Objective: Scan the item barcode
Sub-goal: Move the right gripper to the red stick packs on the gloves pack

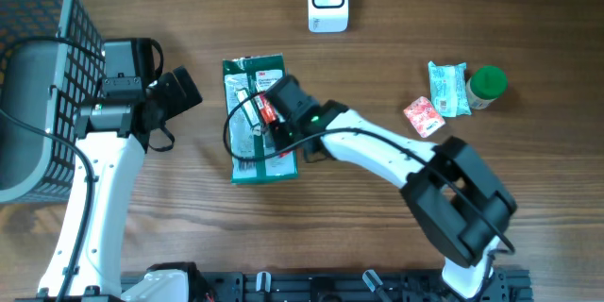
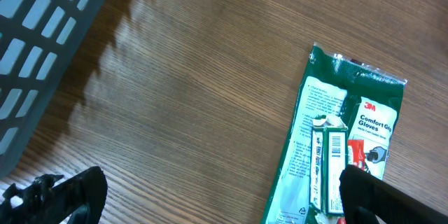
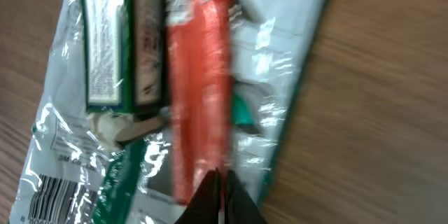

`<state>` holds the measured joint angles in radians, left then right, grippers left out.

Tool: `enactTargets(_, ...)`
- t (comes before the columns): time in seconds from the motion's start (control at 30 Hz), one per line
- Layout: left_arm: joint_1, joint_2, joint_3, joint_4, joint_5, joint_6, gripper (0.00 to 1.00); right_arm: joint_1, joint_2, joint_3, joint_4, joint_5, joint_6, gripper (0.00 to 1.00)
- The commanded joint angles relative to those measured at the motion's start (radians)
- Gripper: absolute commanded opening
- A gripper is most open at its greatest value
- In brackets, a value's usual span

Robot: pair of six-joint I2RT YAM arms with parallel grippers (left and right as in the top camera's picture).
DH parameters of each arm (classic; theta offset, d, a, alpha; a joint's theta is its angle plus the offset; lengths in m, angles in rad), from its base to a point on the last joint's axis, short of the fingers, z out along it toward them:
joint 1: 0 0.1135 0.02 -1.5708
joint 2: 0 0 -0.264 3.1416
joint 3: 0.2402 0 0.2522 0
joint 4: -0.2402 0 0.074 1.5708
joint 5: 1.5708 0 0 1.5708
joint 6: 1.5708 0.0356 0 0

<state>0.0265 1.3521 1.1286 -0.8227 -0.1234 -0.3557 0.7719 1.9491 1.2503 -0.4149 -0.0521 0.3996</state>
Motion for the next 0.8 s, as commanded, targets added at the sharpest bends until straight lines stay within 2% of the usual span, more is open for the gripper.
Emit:
enactTargets(0.0,0.005,0.002,0.005,0.002,-0.009,0.011,1.0,-0.038,-0.084,-0.003,-0.029,0.03,-0.054,0.05)
enactTargets(0.07,0.005,0.002,0.005,0.002,-0.009,0.011,1.0,-0.04,-0.085,-0.003,-0.041,0.026,-0.06,0.18)
enactTargets(0.17,0.005,0.002,0.005,0.002,-0.009,0.011,1.0,-0.039,-0.081,-0.003,-0.043,-0.031,-0.063,0.25)
enactTargets(0.43,0.005,0.002,0.005,0.002,-0.009,0.011,1.0,-0.011,-0.047,-0.005,-0.01,-0.098,-0.06,0.3)
enactTargets(0.7,0.005,0.002,0.005,0.002,-0.009,0.011,1.0,0.024,0.075,-0.005,0.006,-0.095,-0.056,0.3)
enactTargets(0.77,0.005,0.002,0.005,0.002,-0.009,0.011,1.0,0.024,0.079,-0.005,0.003,-0.094,-0.056,0.26)
